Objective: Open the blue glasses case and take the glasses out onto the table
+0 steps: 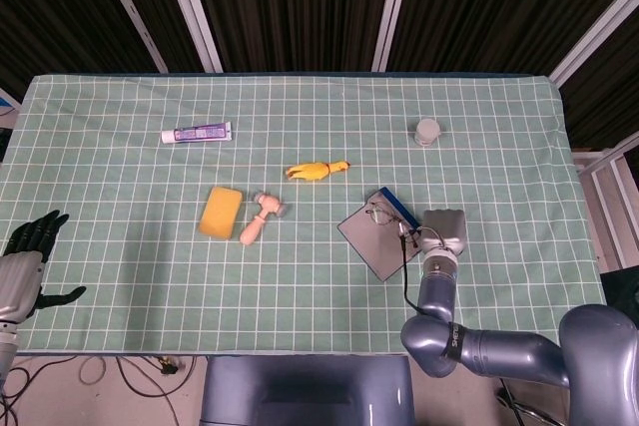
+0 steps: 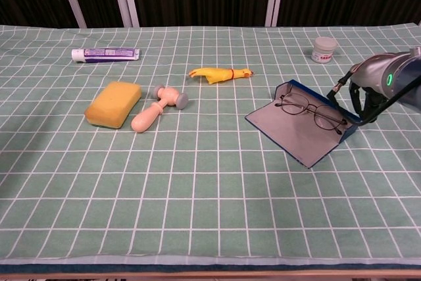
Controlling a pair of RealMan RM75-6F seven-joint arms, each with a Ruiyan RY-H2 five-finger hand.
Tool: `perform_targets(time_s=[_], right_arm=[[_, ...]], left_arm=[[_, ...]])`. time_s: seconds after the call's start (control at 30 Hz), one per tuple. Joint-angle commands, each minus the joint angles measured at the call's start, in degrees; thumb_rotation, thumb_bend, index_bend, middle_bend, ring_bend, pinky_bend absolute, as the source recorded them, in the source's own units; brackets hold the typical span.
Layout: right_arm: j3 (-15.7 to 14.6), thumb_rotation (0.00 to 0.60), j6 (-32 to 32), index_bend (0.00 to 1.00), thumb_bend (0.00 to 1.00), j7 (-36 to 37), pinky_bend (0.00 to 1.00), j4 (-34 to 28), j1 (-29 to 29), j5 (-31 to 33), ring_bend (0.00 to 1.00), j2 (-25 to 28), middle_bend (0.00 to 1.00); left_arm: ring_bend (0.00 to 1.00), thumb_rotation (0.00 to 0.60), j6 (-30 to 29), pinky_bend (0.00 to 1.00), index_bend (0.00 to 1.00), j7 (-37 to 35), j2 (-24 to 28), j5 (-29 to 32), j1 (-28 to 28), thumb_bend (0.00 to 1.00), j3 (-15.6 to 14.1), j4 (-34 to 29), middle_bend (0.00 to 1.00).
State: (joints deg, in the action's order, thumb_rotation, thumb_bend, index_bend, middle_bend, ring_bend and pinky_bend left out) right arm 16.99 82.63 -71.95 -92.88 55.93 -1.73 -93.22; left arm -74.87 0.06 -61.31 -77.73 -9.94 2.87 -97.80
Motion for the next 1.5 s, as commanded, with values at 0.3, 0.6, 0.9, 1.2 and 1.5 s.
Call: perform_targets(time_s=[0.3, 0.6, 0.9, 1.2, 1.5], right_arm=[[1.1, 0.600, 1.0, 0.18, 0.34, 2.5, 1.00, -0.7, -0.3, -3.7, 1.00, -0.7, 0.95], [1.9, 0.600, 1.2, 0.11, 0.27, 4.2, 1.00, 0.4, -0.9, -5.6, 1.00, -1.1, 0.95], [2.7, 0.600, -0.4, 0.10, 0.27, 6.4, 1.00, 2.4, -1.2, -7.8, 1.00, -2.6, 0.95], [2.9, 0.600, -1.5, 0.09, 0.27, 6.3, 1.00, 5.1, -1.1, -7.7, 1.00, -4.4, 0.95], [3.4, 0.600, -2.6, 0.09, 0.27, 6.5, 1.00, 9.7, -2.3, -7.0, 1.00, -4.7, 0.95]], left_arm=[[0.00, 0.600, -0.1, 0.00, 0.00, -0.4, 0.0, 0.2, 0.1, 0.00, 0.2, 0.0, 0.00], [0.00, 0.600, -0.1, 0.00, 0.00, -0.2, 0.0, 0.2, 0.0, 0.00, 0.1, 0.0, 0.00], [0.00, 0.600, 0.0, 0.00, 0.00, 0.3, -0.2, 0.6, 0.0, 0.00, 0.2, 0.1, 0.00], [0.00, 0.600, 0.0, 0.00, 0.00, 0.5, -0.3, 0.9, 0.0, 0.00, 0.3, 0.1, 0.00], [0.00, 0.600, 0.3, 0.00, 0.00, 0.5, -0.2, 1.1, 0.0, 0.00, 0.3, 0.0, 0.00]])
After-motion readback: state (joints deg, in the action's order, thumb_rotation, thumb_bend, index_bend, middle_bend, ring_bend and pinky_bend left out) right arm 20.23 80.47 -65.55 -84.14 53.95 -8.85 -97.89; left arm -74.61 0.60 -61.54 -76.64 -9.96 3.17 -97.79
